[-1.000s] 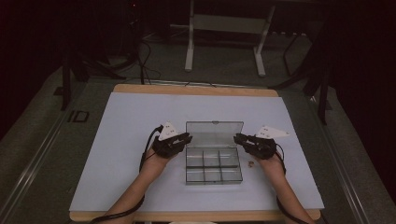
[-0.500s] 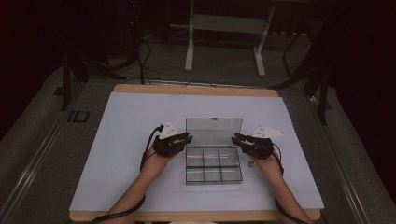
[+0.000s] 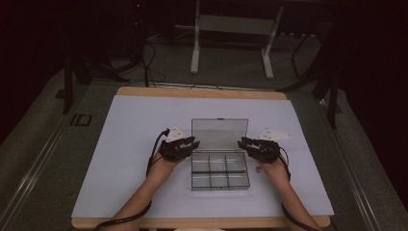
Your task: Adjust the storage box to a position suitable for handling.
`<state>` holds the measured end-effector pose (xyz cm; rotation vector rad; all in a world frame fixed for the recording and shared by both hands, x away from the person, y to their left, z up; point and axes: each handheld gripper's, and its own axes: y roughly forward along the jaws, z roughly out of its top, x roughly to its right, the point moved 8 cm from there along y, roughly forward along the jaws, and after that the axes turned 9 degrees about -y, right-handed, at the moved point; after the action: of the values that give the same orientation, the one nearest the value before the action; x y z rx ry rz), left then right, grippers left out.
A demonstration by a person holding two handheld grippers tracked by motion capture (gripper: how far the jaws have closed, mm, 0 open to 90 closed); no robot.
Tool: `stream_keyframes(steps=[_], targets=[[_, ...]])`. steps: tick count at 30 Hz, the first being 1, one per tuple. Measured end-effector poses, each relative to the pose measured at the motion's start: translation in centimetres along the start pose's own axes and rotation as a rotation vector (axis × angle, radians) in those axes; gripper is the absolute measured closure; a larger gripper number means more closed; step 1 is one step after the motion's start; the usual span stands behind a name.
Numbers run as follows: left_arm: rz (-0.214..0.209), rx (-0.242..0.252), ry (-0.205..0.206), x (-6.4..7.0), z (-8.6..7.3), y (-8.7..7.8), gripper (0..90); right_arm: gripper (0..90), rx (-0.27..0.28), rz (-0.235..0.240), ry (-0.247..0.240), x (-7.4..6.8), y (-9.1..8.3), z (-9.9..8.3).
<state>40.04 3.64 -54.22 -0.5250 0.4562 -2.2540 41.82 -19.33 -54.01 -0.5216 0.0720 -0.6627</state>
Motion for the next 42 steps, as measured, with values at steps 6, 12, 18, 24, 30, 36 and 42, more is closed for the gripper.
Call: stream_keyframes(steps=[6, 12, 18, 24, 30, 36, 42], targets=[[-0.003, -0.009, -0.04, -0.2, -0.1, 0.5, 66.2, 66.3, -0.022, -0.007, 0.005, 0.1, 0.3, 0.0], [0.017, -0.04, -0.028, -0.3, -0.4, 1.1, 60.5, 61.3, -0.056, -0.008, 0.025, 0.1, 0.8, -0.2], [0.001, -0.072, -0.061, -0.4, -0.8, 1.7, 55.3, 57.9, -0.077, 0.007, 0.069, 0.2, 1.2, -0.4], [-0.006, -0.082, -0.086, -0.4, -0.9, 2.0, 51.8, 56.3, -0.094, 0.023, 0.104, 0.4, 1.4, -0.5], [0.015, -0.092, -0.102, -0.4, -0.9, 2.1, 49.1, 54.4, -0.124, 0.021, 0.114, 0.4, 1.5, -0.5], [0.014, -0.127, -0.144, -0.7, -0.9, 2.4, 43.4, 51.8, -0.137, 0.038, 0.149, 0.7, 1.7, -0.8], [-0.022, -0.147, -0.197, -1.0, -1.0, 2.6, 43.1, 51.8, -0.157, 0.058, 0.196, 0.8, 1.9, -0.9]])
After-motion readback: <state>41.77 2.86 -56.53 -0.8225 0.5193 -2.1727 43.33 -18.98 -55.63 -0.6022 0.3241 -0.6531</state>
